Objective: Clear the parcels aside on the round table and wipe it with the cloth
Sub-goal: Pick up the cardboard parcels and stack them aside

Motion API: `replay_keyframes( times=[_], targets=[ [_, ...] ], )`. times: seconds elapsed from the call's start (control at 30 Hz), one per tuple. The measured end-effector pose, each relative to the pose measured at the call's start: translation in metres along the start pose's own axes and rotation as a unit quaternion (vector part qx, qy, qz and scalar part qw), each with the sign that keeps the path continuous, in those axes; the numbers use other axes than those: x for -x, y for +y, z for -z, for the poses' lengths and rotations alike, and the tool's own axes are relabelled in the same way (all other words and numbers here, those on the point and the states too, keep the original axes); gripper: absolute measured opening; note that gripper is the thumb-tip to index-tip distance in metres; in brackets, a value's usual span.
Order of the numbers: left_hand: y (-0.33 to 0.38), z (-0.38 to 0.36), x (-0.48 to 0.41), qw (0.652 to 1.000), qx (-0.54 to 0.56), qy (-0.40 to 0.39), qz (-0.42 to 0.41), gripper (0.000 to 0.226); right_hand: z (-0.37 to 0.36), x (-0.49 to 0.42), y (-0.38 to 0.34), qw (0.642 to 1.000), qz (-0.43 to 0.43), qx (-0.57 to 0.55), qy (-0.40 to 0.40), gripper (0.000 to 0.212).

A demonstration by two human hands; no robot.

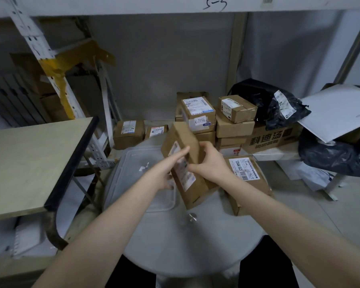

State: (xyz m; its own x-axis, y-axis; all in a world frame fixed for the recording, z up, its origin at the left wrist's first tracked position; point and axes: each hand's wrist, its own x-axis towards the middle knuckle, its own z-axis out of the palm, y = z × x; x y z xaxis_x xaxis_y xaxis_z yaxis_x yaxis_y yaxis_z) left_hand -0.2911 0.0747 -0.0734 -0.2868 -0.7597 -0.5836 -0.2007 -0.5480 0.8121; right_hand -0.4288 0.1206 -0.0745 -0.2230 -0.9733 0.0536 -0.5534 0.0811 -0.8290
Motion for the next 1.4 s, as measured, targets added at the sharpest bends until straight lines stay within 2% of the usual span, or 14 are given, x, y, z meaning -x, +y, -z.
replay_keyframes(
  times=[0.1,0.27,0.37,0.47,0.53,0.6,0.67,0.77,0.87,1.0,1.07,1.2,1.33,1.4],
  targets=[
    [0.01,0.006,0.005,0.998,0.06,-0.016,-0.021,0.043,-0.005,0.005,-0.014,0.99,0.11,0.011,-0.092,0.075],
    [0.002,0.032,-0.002,0.984,0.163,0.027,-0.067,0.021,0.002,-0.004,-0.006,0.975,0.118,-0.099,-0.163,0.028],
    [-0.007,0.038,0.0,0.982,0.163,0.044,-0.081,0.018,-0.002,-0.008,0.01,0.984,0.098,-0.116,-0.091,0.024],
    [-0.011,0.041,0.001,0.982,0.169,0.039,-0.075,0.024,-0.001,-0.013,0.026,0.998,0.036,-0.044,0.034,0.059],
    [-0.012,0.044,0.001,0.981,0.179,0.035,-0.07,0.023,0.004,-0.015,0.034,0.989,-0.086,-0.106,-0.049,0.08],
    [-0.012,0.046,0.0,0.98,0.188,0.03,-0.065,0.023,0.008,-0.014,0.042,0.936,-0.18,-0.235,-0.189,0.075],
    [-0.011,0.046,0.0,0.98,0.186,0.028,-0.062,0.021,0.008,-0.01,0.048,0.903,-0.187,-0.304,-0.241,0.062],
    [-0.011,0.047,-0.002,0.986,0.153,0.02,-0.059,0.025,0.004,-0.013,0.052,0.912,-0.154,-0.322,-0.204,0.05],
    [-0.013,0.051,0.002,0.999,0.036,-0.002,-0.03,0.037,0.004,-0.018,0.052,0.914,-0.149,-0.332,-0.181,0.043],
    [-0.008,0.056,0.005,0.999,-0.02,-0.004,-0.047,0.021,-0.001,-0.025,0.052,0.905,-0.159,-0.354,-0.173,0.038],
    [-0.001,0.059,0.006,0.998,-0.022,0.018,-0.064,0.027,-0.004,-0.029,0.049,0.899,-0.17,-0.359,-0.182,0.033],
    [0.013,0.073,0.004,0.992,-0.046,0.08,-0.087,0.041,-0.01,-0.042,0.033,0.951,-0.155,-0.224,-0.149,0.014],
    [0.027,0.091,0.008,0.978,-0.086,0.151,-0.111,0.028,-0.017,-0.061,0.018,0.973,-0.13,-0.18,-0.058,0.017],
    [0.033,0.104,0.007,0.975,-0.106,0.168,-0.103,0.036,-0.026,-0.069,0.012,0.99,-0.082,-0.116,0.008,0.016]
  ],
)
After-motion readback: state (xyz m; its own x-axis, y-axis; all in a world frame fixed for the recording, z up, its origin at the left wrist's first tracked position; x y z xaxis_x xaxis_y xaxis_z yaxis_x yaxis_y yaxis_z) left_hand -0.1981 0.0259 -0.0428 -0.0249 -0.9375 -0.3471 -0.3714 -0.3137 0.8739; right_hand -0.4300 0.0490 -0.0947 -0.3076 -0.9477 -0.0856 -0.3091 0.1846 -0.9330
